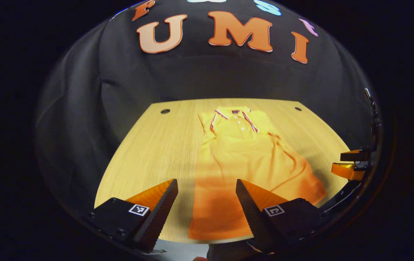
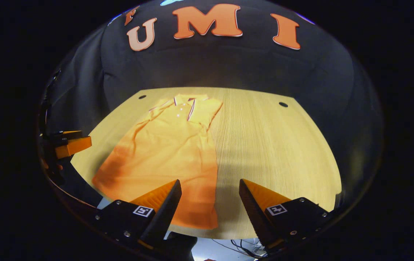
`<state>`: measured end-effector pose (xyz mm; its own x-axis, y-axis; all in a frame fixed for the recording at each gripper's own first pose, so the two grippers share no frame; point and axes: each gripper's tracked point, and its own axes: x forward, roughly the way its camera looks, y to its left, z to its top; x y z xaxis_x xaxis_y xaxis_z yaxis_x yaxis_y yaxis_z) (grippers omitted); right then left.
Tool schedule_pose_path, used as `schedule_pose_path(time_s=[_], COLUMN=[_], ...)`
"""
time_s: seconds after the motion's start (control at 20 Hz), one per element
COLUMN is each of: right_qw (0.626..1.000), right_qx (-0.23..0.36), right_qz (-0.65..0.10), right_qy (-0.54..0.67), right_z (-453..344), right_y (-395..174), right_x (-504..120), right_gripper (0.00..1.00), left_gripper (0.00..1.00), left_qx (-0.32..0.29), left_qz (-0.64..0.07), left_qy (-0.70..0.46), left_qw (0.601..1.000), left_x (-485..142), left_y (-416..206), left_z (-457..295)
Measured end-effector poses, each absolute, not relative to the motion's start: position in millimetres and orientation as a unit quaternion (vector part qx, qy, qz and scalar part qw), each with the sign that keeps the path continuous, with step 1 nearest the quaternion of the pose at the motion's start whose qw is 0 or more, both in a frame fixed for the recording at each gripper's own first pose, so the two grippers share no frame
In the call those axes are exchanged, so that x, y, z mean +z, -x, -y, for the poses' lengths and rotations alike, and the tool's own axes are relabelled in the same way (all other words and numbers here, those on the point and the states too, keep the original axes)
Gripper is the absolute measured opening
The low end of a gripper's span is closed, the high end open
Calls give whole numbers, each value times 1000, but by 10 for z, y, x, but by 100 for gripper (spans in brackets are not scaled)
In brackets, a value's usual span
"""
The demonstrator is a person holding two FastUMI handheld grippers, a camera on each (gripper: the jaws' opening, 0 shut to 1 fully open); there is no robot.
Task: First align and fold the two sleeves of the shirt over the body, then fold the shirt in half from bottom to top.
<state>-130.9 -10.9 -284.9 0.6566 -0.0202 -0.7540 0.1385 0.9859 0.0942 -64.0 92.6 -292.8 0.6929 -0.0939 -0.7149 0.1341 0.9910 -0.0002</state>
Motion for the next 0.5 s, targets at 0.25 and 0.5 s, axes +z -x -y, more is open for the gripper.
schedule_pose_path(time_s=[0.25, 0.5], right_qw=[879, 852], right_qx=[-26, -20], right_qz=[-468, -514], right_qy=[-86, -94], right_z=[-3, -85], right_y=[1508, 1722], right_x=[-3250, -3511], right_gripper=[98, 97], left_gripper=[99, 99], left_qx=[-46, -43], left_qz=[-477, -547], left_qy=[-28, -5], left_qw=[877, 836], left_x=[-3406, -3754], left_y=[837, 1132], left_z=[-1132, -1211])
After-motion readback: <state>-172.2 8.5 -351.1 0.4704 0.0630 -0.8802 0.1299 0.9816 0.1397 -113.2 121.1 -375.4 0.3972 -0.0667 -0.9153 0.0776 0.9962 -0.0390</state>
